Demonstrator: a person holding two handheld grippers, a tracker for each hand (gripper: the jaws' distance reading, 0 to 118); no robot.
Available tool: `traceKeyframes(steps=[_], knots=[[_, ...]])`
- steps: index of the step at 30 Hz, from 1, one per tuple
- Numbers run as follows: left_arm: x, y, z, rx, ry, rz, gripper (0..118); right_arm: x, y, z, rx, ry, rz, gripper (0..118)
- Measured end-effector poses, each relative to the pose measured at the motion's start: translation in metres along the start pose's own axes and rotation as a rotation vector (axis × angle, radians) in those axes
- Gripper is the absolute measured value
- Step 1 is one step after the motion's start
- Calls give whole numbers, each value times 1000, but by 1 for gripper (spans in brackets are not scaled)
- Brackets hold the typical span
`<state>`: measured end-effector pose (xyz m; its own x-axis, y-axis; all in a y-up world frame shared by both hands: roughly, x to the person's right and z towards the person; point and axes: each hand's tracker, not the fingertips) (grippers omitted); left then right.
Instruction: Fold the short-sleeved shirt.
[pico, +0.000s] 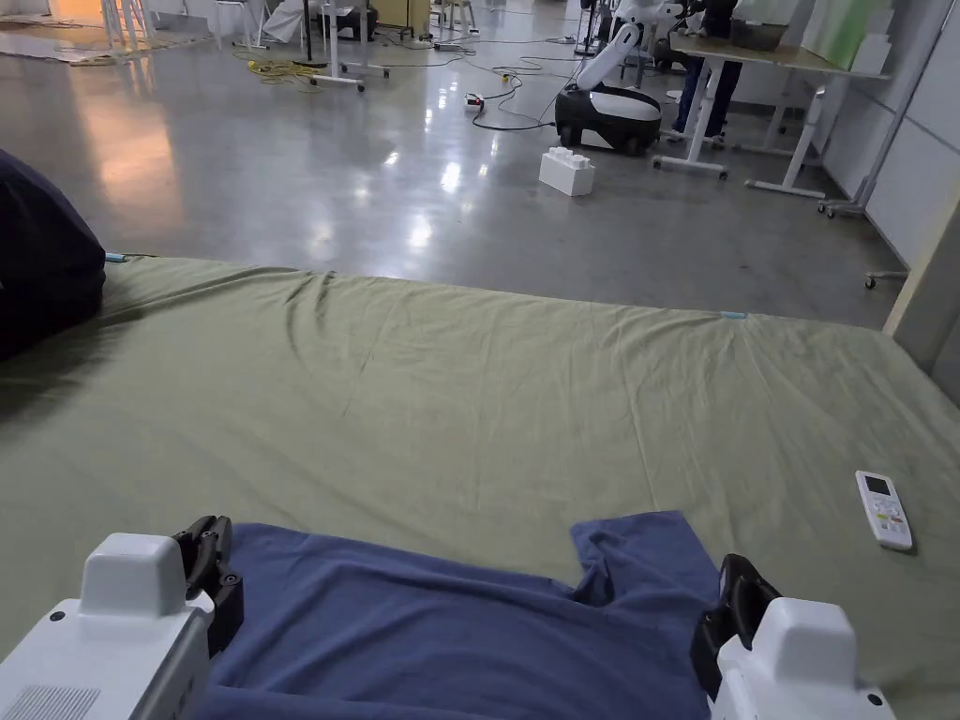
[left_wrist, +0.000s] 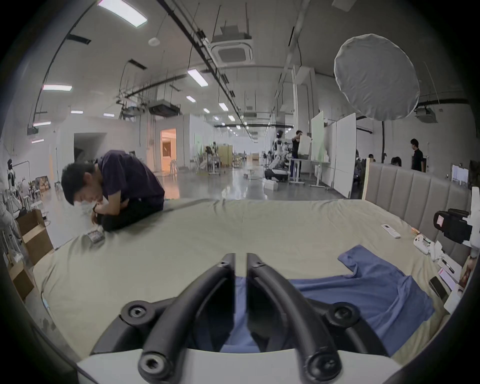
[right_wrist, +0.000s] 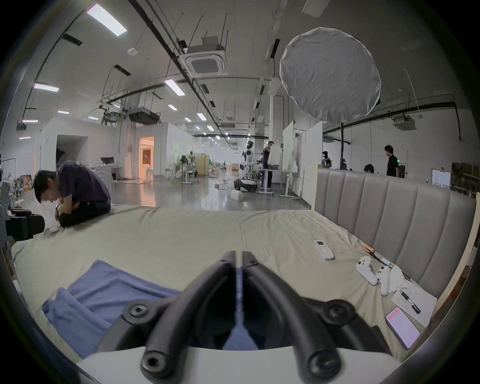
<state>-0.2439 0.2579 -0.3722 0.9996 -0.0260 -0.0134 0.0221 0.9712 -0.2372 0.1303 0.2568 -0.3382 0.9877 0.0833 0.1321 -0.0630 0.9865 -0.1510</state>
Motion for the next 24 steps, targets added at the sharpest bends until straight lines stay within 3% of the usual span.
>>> traceKeyframes(steps=[2, 4, 8, 18, 20, 21, 22, 24], knots=[[-1, 1, 3, 17, -5, 7, 2, -4, 6, 0, 55, -21, 33, 1], [-4, 1, 6, 12, -1, 11, 1, -6, 5, -4, 24, -11, -3, 1], [-24, -2, -5, -18, 14, 37, 1, -10, 7, -11, 49, -7, 15, 1], [-91, -22, -136, -419, -70, 96, 2, -13, -4, -38, -38, 13, 33, 1], [-98, -27, -170, -497, -77, 91, 26, -13, -10, -43, -62, 14, 48, 1], [-97, -28, -183, -529, -76, 86, 43, -12, -12, -46, -71, 13, 50, 1], [-99, -30, -198, -558, -90, 91, 68, -12, -15, -50, -82, 12, 52, 1], [-99, -33, -222, -605, -99, 102, 82, -11, -20, -56, -108, 7, 61, 1]])
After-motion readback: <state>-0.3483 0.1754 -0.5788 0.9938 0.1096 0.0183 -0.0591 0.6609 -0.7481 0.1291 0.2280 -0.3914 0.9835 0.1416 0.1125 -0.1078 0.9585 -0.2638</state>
